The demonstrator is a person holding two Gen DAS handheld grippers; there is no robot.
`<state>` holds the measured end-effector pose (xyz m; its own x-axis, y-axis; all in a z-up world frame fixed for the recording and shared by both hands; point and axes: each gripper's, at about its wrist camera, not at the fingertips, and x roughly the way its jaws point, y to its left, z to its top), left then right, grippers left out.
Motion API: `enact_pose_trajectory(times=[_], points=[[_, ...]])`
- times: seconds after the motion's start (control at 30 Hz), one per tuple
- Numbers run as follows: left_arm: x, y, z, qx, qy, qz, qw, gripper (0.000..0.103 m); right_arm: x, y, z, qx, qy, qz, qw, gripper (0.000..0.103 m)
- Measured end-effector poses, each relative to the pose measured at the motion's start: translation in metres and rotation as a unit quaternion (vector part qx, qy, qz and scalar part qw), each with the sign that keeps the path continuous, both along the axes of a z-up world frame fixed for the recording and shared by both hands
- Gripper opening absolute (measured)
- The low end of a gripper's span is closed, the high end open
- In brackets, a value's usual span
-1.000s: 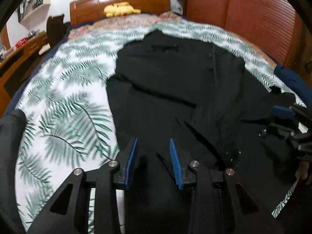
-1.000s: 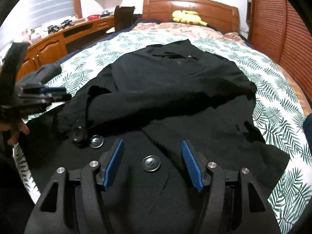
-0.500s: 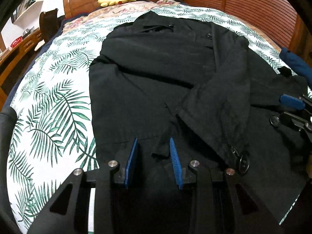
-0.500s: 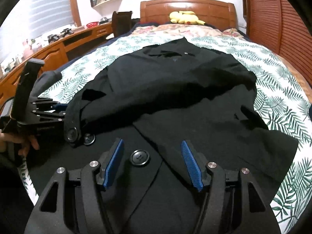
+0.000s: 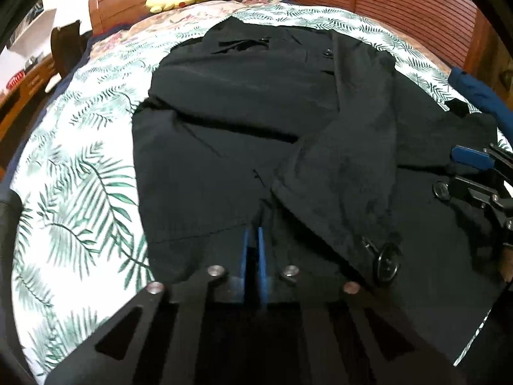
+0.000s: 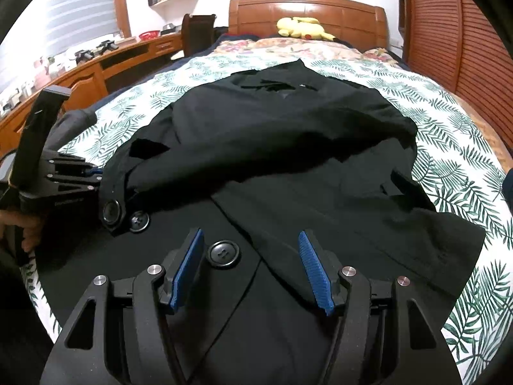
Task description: Fold large clothes
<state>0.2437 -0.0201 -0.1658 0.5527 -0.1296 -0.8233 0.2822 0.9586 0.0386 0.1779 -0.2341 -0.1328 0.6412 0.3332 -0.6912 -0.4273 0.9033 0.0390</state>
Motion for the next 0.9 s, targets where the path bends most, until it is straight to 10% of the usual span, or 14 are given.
enact_pose_trajectory(times=[0.4,0.9], points=[[-0.009,0.021,0.102,0.044,-0.127,0.033,0.9904,0.0,-0.001,-0.007,0.008,0.002,-0.014,-0.009,1.0,0.063],[-0.108,-0.033,0.069,-0.023,-0.093,-0.024,0.9952,0.0,0.001,-0.025,0.031,0.034,-0.025,-0.031,0.999,0.063]])
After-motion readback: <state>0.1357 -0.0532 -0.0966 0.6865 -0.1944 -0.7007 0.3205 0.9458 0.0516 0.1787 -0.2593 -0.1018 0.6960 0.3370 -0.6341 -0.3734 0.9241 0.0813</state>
